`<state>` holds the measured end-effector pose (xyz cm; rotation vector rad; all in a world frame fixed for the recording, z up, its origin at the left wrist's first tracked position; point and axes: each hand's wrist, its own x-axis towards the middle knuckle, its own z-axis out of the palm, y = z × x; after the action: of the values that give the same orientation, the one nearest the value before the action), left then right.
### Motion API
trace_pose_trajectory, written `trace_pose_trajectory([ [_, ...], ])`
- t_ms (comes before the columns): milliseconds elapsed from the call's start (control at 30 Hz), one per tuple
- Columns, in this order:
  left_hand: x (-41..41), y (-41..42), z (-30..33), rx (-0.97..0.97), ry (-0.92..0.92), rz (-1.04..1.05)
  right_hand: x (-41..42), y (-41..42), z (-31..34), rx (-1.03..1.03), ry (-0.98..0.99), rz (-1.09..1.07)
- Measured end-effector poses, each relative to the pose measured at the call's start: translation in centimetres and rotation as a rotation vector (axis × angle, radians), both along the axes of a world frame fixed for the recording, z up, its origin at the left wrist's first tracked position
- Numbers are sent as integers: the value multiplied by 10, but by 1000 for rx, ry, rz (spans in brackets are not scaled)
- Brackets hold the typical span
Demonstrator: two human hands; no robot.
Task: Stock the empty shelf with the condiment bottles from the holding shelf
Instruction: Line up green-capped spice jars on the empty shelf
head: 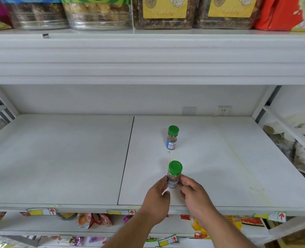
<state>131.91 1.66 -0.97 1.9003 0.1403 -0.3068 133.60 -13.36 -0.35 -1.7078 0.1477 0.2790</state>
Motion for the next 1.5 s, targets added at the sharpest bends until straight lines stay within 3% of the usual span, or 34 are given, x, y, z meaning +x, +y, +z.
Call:
trace_pose_trajectory([
  [1500,111,-2,3,59,-42,44,107,-4,3,-50,-92,62],
])
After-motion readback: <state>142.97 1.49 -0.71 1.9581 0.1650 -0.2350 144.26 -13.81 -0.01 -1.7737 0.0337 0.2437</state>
